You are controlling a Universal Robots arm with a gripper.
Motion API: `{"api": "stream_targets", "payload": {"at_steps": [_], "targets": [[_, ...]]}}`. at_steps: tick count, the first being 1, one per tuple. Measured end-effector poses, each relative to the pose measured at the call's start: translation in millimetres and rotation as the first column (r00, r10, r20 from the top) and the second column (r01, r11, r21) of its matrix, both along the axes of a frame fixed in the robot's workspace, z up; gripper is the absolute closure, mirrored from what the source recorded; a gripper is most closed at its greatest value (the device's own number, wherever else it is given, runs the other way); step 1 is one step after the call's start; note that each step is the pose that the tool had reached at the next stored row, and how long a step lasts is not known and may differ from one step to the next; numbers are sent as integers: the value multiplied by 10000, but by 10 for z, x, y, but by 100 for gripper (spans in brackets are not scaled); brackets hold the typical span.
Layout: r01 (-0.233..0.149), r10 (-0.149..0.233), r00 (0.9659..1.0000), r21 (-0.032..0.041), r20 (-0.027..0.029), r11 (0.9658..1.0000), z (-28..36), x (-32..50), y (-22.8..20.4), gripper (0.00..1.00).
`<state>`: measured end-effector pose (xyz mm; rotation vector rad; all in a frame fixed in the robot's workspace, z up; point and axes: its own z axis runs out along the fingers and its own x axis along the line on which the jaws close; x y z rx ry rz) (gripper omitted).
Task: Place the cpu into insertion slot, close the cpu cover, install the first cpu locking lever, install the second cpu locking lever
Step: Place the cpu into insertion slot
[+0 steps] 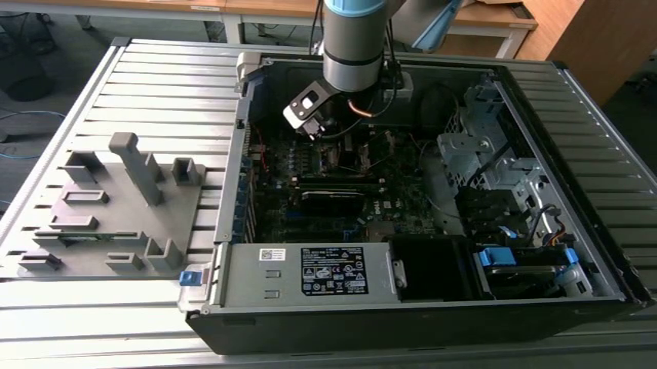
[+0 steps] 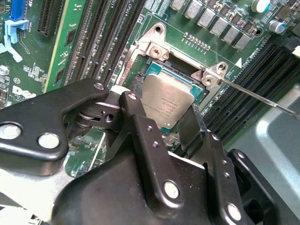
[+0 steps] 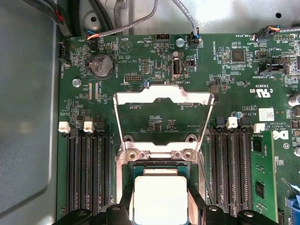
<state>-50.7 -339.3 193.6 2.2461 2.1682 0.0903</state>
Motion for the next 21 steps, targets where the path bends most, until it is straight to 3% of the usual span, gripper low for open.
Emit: {"api": "stream_targets", "payload": {"at_steps": [21], "targets": [[-102,102,9999,14,1,9999,15,1,1,46]]}}
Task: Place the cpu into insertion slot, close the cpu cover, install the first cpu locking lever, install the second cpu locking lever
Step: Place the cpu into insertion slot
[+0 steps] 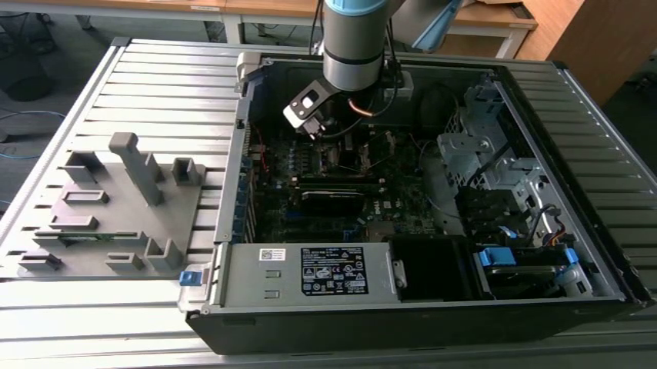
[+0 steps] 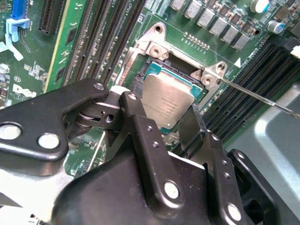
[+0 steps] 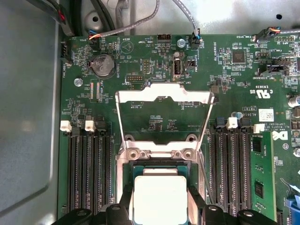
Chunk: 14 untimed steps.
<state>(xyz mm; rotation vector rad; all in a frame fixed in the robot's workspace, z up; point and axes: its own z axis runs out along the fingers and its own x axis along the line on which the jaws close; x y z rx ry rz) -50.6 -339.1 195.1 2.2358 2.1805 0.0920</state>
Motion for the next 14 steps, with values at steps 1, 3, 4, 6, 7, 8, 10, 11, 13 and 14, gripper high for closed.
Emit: {"api": "stream_targets", "payload": {"at_steps": [1,3,4,6,7,8,10,11,13,14], "targets": [[-20,20,10000,0,0,10000,0,0,0,46],[-21,21,10000,0,0,10000,0,0,0,46],[-22,22,10000,0,0,10000,-2,0,0,46],[-21,21,10000,-1,0,10000,-6,4,0,46],[-21,21,10000,-1,-1,10000,-7,4,0,46],[-21,21,10000,-1,0,10000,-7,4,0,46],[-22,22,10000,1,0,10000,-9,5,0,46],[-22,22,10000,0,0,10000,-10,5,0,46],[-22,22,10000,-1,0,10000,-12,5,0,46],[-22,22,10000,0,1,10000,-14,5,0,46]]}}
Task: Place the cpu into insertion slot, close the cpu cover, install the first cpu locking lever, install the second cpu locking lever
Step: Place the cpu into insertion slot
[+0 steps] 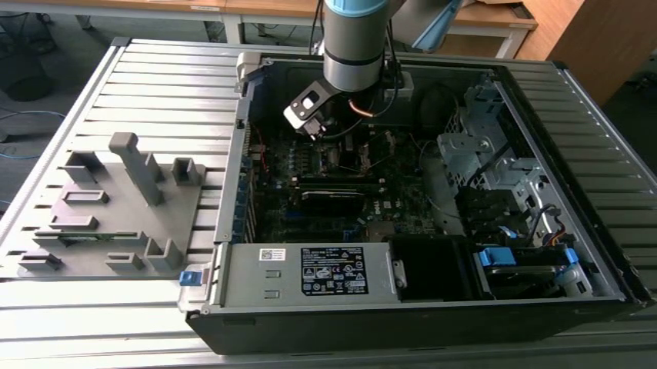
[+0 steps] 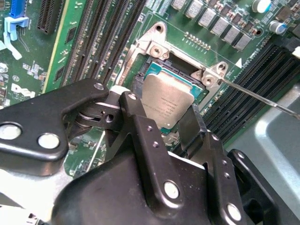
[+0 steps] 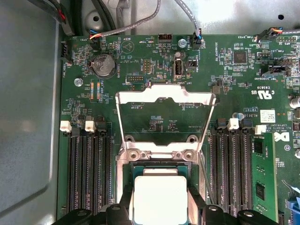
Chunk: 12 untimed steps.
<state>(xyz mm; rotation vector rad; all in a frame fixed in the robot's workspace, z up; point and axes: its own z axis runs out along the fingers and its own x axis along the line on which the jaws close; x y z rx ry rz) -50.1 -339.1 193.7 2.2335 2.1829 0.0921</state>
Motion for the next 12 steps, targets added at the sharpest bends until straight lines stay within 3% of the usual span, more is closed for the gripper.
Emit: {"api": "stream_targets", "payload": {"at_steps": [12], "targets": [[0,0,10000,-2,-1,10000,-28,0,-1,46]]}}
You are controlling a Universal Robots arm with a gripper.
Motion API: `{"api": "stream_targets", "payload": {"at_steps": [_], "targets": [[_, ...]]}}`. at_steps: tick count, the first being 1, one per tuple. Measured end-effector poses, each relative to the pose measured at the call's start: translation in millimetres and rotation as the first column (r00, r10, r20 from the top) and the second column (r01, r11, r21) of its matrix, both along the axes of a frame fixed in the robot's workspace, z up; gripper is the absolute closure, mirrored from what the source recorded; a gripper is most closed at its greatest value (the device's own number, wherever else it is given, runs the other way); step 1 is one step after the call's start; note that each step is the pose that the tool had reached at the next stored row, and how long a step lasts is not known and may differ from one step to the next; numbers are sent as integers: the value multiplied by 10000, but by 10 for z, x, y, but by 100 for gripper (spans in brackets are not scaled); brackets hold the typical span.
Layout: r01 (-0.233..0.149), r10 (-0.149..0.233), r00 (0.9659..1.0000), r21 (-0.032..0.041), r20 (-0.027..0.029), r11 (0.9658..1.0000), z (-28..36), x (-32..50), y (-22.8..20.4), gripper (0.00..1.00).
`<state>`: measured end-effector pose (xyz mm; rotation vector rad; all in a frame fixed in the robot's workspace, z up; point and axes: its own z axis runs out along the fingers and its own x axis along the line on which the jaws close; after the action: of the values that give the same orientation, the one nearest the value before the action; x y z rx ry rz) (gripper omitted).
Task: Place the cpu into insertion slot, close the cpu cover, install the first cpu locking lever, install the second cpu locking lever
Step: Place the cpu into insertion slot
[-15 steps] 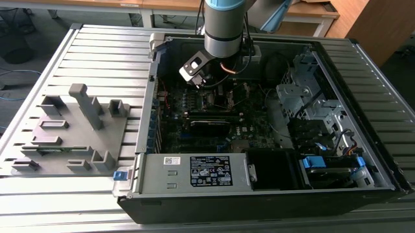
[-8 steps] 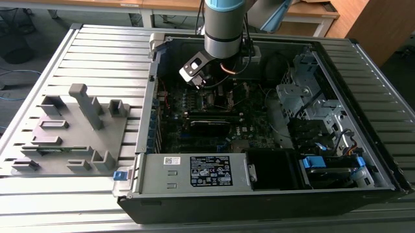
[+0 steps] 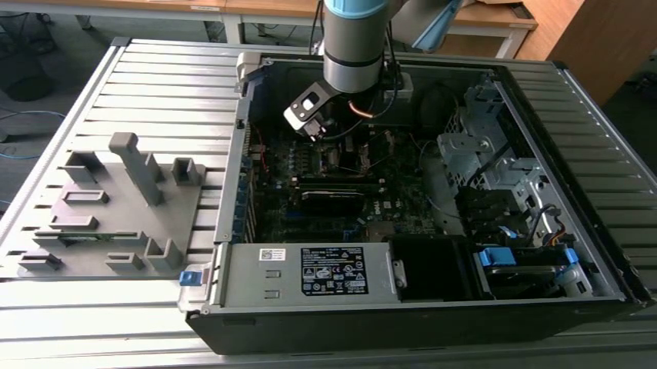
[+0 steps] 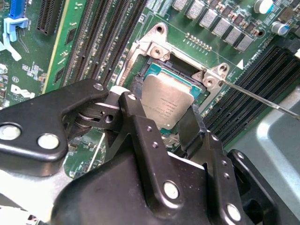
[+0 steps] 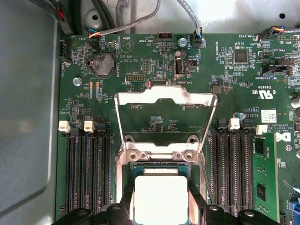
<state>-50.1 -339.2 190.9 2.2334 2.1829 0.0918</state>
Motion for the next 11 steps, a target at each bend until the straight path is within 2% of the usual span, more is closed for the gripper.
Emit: {"api": "stream_targets", "payload": {"at_steps": [5,6,8,11], "targets": [[0,0,10000,14,8,10000,-6,2,3,45],[0,0,10000,10,6,10000,-5,1,2,39],[0,0,10000,1,1,10000,-2,0,1,39],[1,-1,10000,2,1,10000,30,0,0,39]]}}
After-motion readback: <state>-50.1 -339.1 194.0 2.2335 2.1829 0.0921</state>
